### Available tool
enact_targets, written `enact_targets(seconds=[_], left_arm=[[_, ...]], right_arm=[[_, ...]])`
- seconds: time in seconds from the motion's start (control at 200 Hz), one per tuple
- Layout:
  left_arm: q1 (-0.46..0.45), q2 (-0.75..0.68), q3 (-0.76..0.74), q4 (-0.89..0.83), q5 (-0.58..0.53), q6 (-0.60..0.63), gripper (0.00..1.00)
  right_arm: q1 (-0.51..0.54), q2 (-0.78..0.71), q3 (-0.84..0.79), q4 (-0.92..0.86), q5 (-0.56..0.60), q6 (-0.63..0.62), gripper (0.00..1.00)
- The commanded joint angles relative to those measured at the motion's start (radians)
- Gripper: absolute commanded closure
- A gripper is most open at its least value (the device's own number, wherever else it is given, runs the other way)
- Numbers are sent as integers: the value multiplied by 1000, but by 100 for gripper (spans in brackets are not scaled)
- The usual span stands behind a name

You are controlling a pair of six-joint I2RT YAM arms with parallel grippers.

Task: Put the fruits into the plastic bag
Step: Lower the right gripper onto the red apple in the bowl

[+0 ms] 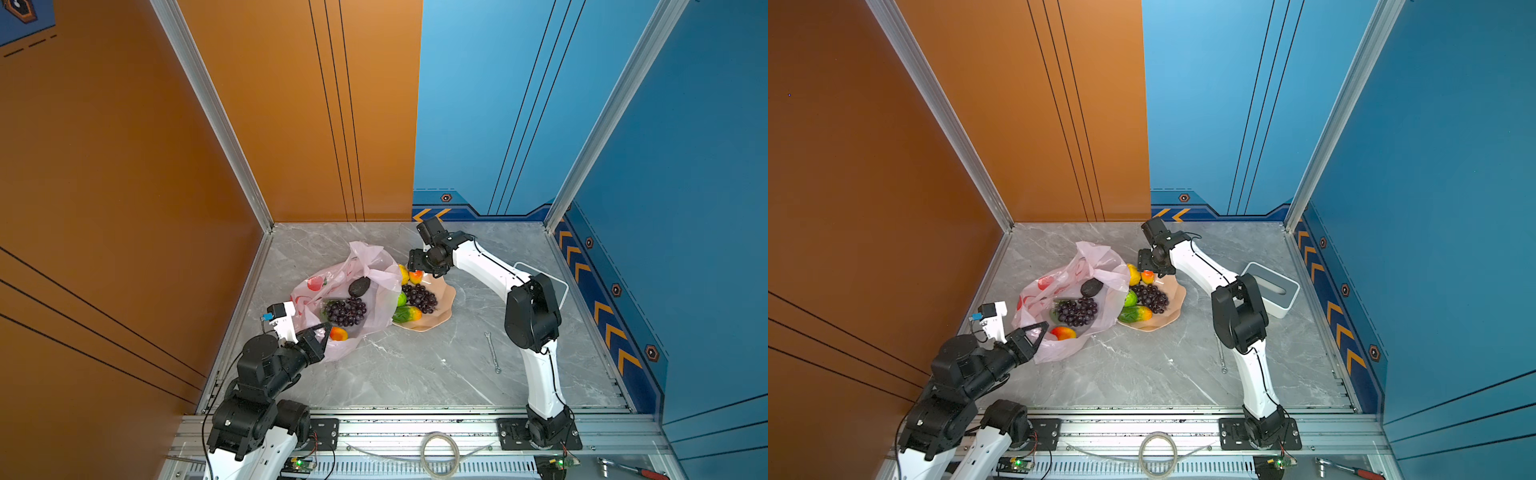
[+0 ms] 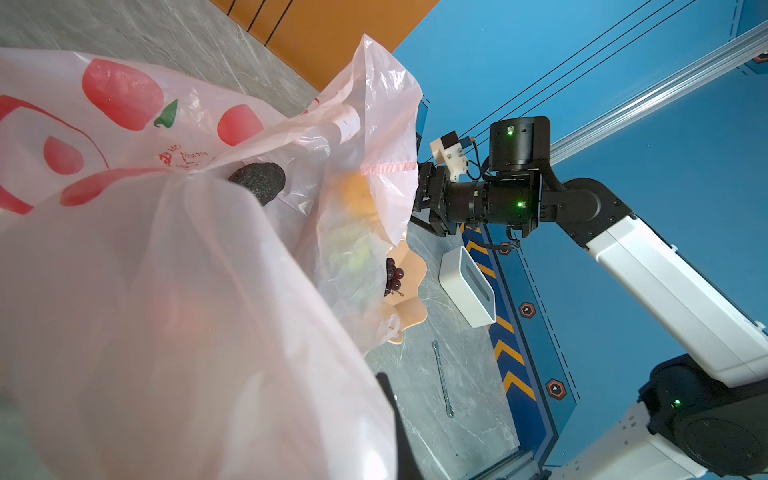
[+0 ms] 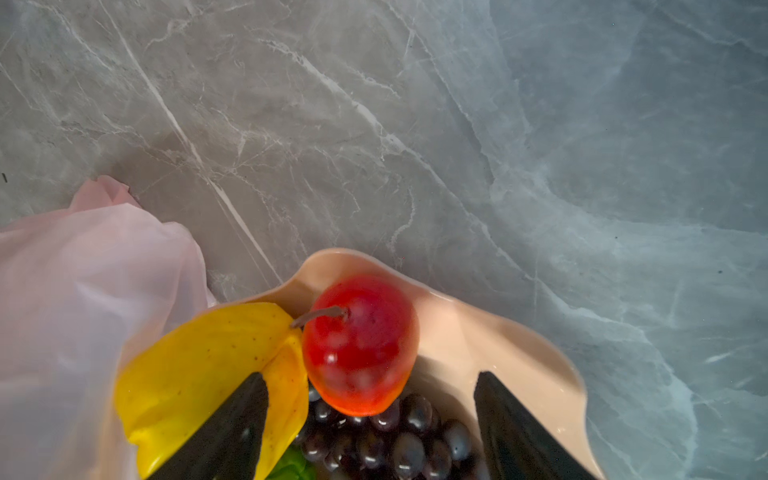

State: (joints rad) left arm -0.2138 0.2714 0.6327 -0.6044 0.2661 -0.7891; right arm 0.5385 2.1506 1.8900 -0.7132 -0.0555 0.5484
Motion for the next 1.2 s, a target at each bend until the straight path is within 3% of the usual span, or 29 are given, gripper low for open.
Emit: enact_targets(seconds=[0.0, 0.285, 1.197], left_arm=[[12, -6, 29, -23, 4, 25, 100], [14, -13, 28, -30, 4, 27, 100], [17, -30, 25, -52, 0, 31, 100]], right_arm=[[4, 15, 25, 10, 24, 16, 26], [7, 46, 27, 19, 24, 23, 32], [13, 100, 34, 29, 12, 32, 37]])
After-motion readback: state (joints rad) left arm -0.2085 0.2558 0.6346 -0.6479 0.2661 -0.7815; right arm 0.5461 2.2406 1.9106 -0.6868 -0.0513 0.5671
